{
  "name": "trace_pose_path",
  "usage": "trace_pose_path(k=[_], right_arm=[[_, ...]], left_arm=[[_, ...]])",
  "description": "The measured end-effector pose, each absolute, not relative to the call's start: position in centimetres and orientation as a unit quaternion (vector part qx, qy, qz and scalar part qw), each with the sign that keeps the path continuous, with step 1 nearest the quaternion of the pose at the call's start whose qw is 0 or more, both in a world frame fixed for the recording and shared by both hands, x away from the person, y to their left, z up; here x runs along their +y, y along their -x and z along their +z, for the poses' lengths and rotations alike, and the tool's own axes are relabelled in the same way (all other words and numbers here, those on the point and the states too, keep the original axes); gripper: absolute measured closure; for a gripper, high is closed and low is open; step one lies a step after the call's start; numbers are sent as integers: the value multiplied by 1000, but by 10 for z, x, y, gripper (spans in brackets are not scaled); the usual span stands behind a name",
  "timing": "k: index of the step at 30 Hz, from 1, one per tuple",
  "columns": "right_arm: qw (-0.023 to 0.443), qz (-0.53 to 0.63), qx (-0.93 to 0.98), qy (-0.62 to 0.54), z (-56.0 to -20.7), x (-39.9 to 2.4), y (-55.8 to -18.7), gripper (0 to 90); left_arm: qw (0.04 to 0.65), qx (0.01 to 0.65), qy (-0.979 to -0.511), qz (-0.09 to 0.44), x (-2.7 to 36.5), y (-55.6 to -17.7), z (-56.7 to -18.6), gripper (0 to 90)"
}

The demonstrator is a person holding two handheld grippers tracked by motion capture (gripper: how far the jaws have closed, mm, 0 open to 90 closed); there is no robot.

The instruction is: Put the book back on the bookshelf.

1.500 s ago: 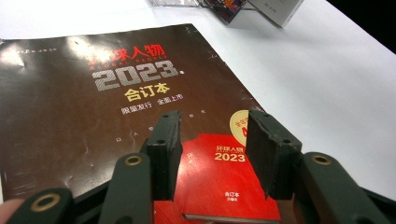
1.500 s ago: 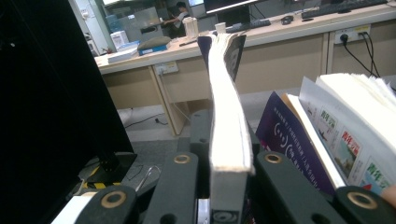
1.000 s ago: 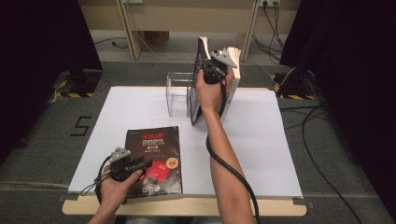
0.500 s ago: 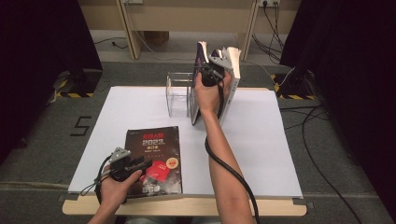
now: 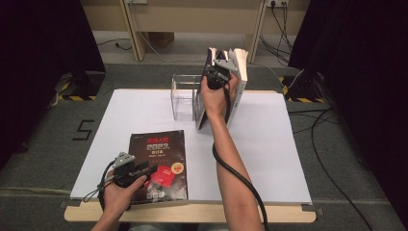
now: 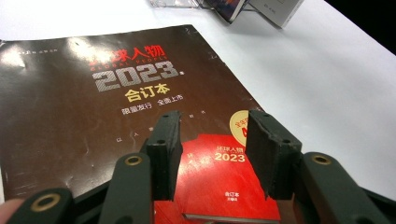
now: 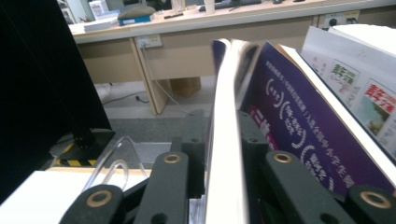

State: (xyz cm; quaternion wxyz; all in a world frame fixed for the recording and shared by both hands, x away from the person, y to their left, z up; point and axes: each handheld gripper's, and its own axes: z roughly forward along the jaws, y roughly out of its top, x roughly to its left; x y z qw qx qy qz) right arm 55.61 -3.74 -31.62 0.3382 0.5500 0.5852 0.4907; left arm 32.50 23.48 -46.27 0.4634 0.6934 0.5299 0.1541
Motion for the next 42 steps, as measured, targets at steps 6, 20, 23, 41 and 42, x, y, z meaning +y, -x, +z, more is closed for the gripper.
trace_pose_path(k=[6, 20, 23, 41, 42], right_arm=[[344, 485, 591, -545, -317, -41, -550, 740], [352, 490, 579, -548, -315, -57, -520, 684], [356, 491, 575, -549, -315, -61, -513, 679], [330, 529, 555, -551, -324, -87, -460, 702], [328, 530, 556, -550, -325, -87, -457, 714]], left_arm=[[462, 529, -695, 154, 234, -325, -464, 548], [463, 529, -694, 156, 233, -325, -462, 548], [464, 529, -693, 156, 233, -324, -462, 548], [464, 526, -694, 158, 232, -323, -460, 548], [464, 526, -695, 158, 232, -323, -460, 548]])
